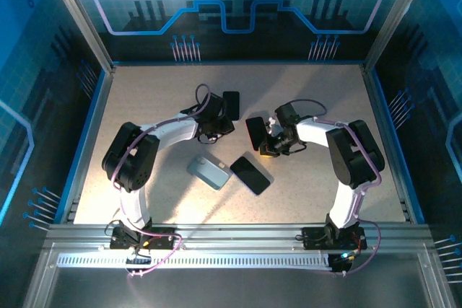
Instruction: Put the phone into the phone case
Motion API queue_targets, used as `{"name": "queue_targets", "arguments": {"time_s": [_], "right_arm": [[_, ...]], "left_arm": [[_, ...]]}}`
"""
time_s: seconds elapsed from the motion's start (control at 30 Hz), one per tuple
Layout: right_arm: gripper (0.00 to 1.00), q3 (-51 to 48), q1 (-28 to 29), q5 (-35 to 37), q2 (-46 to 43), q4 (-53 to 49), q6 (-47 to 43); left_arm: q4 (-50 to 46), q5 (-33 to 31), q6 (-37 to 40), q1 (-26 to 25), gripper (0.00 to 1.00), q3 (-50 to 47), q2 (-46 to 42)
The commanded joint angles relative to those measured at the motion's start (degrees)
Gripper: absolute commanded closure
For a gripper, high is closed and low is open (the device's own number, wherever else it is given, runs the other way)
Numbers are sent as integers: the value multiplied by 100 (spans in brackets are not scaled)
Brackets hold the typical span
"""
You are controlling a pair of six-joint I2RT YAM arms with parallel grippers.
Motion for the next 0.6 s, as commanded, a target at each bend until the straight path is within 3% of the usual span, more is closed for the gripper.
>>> {"name": "queue_targets", "arguments": {"time_s": [0.0, 0.57], "right_arm": [[100, 297, 49, -30, 268, 371, 107], [100, 1069, -4, -91, 920, 622, 332]], "left_arm": [[14, -53, -33, 30, 76, -81, -153], [-67, -63, 2, 76, 76, -88, -162]]}}
